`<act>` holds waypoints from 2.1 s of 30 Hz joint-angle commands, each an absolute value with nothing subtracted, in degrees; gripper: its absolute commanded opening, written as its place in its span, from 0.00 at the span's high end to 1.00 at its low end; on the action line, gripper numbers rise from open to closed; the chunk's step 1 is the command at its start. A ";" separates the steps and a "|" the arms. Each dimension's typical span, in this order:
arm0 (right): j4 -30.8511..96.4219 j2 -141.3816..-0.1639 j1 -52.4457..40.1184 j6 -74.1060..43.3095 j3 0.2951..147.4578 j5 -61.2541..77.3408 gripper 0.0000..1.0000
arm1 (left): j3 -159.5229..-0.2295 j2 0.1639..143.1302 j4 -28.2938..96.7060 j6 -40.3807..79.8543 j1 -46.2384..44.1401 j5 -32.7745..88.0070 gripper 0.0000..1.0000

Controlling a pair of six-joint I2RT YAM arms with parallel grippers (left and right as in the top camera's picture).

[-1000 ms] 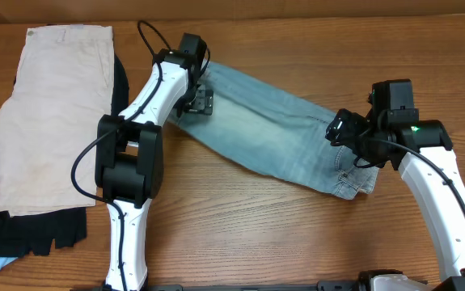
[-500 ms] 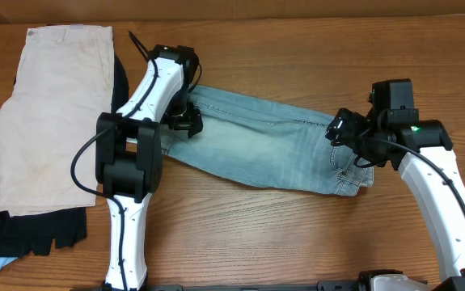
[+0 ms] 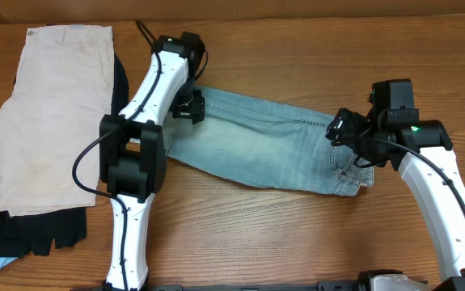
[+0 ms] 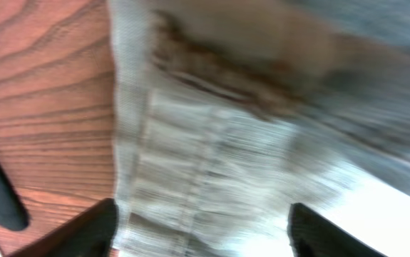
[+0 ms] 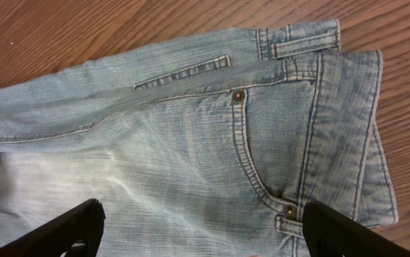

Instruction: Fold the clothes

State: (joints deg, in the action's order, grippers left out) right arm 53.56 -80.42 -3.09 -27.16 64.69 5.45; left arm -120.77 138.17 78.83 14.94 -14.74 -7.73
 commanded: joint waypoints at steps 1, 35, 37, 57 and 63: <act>53.15 -80.51 -3.25 -26.94 64.29 4.56 0.07 | -121.95 136.07 77.21 10.17 -15.99 -4.10 0.44; 57.65 -89.30 3.95 -24.77 64.05 2.63 0.00 | -131.90 141.64 63.59 12.82 -15.46 -1.93 0.02; 57.47 -89.52 5.93 -22.70 63.68 2.72 0.00 | -134.13 141.64 65.54 12.82 -15.25 -1.87 0.00; 38.11 -89.71 8.84 -19.53 44.99 18.87 0.01 | -158.85 141.62 83.74 10.48 -15.00 -1.85 0.00; 27.94 -89.71 8.32 -24.29 37.54 20.78 0.16 | -158.85 141.62 83.81 10.48 -15.03 -1.85 0.00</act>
State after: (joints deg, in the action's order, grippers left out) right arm 29.82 -88.60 8.86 -21.56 41.95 16.47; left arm -157.45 141.14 83.59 11.57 -15.00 -1.91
